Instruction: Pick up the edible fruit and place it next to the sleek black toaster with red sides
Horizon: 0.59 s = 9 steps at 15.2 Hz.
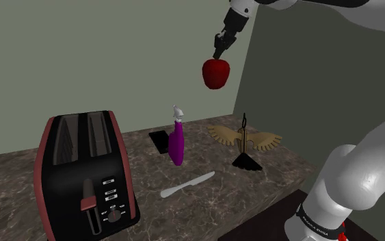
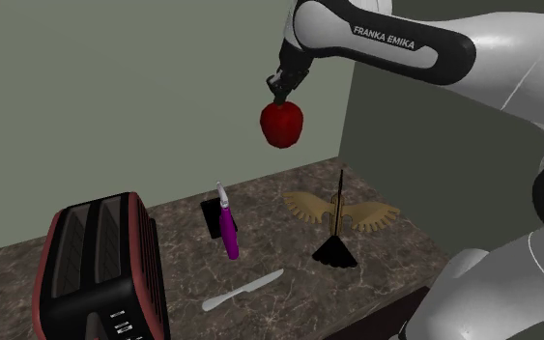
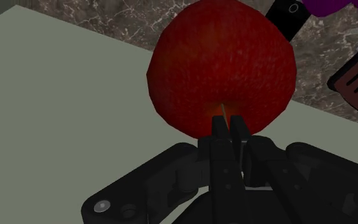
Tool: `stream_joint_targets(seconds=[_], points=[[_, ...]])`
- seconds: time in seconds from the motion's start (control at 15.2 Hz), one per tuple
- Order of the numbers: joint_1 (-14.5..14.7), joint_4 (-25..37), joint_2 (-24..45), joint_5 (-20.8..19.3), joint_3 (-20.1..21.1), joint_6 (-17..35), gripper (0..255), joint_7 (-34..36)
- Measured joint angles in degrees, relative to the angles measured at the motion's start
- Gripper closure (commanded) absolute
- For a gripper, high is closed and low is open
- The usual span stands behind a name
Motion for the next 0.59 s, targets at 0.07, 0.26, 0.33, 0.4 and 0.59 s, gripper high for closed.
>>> stream_joint_targets(seconds=[0.07, 0.26, 0.33, 0.4, 0.59], points=[[0.31, -1.13, -1.24, -0.19, 0.87, -0.13, 255, 1.21], [1.23, -3.49, -4.16, -0.61, 3.67, -0.79, 255, 4.96], [1.58, -4.58, -5.21, -0.68, 4.70, -0.78, 255, 6.32], [1.88, -5.52, -6.51, -0.68, 5.54, -1.21, 255, 7.43], [2.86, -6.92, -8.76, -0.63, 8.67, -2.22, 255, 11.37]])
